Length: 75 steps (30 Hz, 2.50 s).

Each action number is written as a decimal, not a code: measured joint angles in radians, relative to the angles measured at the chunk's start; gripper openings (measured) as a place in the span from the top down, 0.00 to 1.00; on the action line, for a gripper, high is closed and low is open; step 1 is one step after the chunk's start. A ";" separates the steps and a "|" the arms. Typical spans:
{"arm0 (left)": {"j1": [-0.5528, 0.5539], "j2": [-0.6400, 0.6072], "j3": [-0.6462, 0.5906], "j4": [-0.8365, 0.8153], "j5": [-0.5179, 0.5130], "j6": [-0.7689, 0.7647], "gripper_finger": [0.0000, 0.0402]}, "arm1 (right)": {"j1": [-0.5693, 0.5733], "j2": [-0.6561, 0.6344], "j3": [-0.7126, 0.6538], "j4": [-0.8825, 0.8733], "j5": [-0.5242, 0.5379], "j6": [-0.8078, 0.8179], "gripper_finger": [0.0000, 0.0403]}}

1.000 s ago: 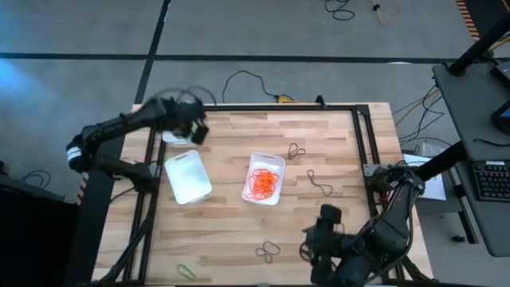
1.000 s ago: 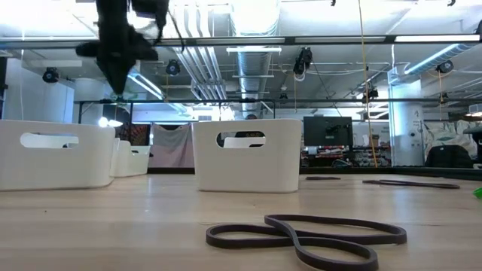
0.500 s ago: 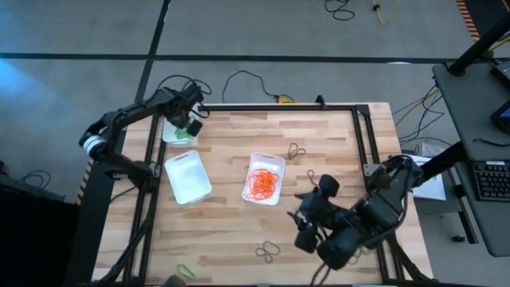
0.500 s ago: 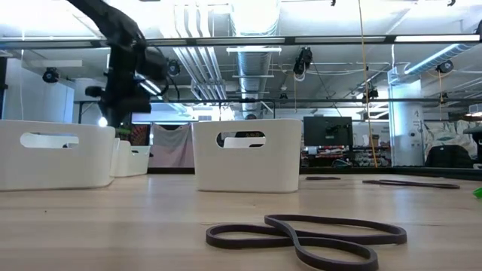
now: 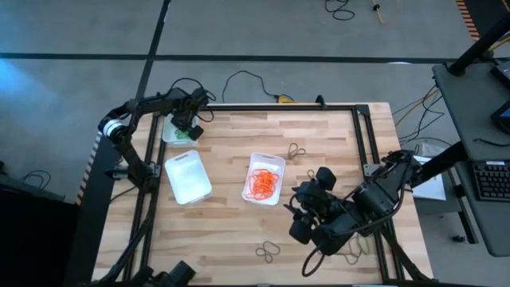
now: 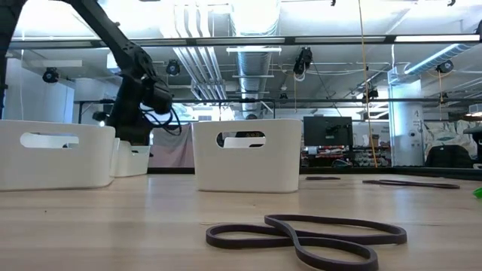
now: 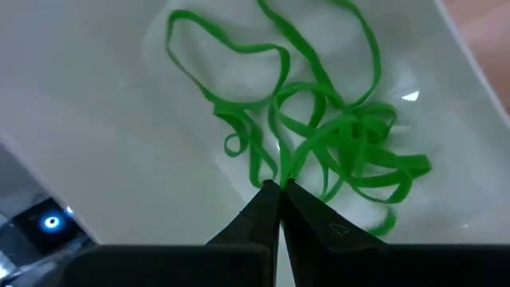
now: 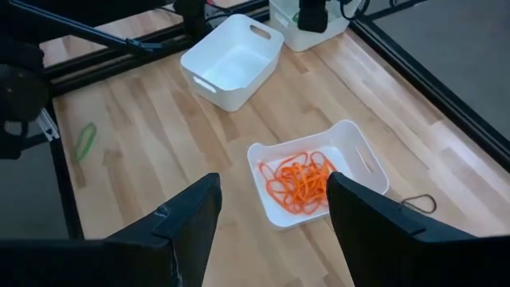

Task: Sort rubber bands into baskets
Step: Put the green rubber band into the top white bin

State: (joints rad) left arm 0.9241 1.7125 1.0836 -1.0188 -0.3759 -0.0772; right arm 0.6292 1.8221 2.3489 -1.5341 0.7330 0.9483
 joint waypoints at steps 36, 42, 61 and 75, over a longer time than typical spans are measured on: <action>-0.533 -0.729 0.054 -0.044 0.580 -0.425 0.59 | -0.005 0.011 0.000 0.004 -0.008 -0.085 0.45; -1.054 -0.757 0.053 -0.023 0.402 -0.735 0.63 | 0.003 0.016 0.000 0.004 -0.024 -0.086 0.45; -1.923 -0.314 0.053 0.113 0.189 -1.382 0.63 | 0.128 0.153 -0.002 0.060 -0.033 0.175 0.45; -1.948 0.015 0.067 0.181 0.494 -1.456 0.63 | 0.104 0.158 -0.002 0.204 -0.034 0.245 0.45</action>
State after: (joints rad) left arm -1.0241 1.7274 1.1505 -0.8375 0.1178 -1.5333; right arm 0.7330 1.9797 2.3466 -1.3303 0.6987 1.1938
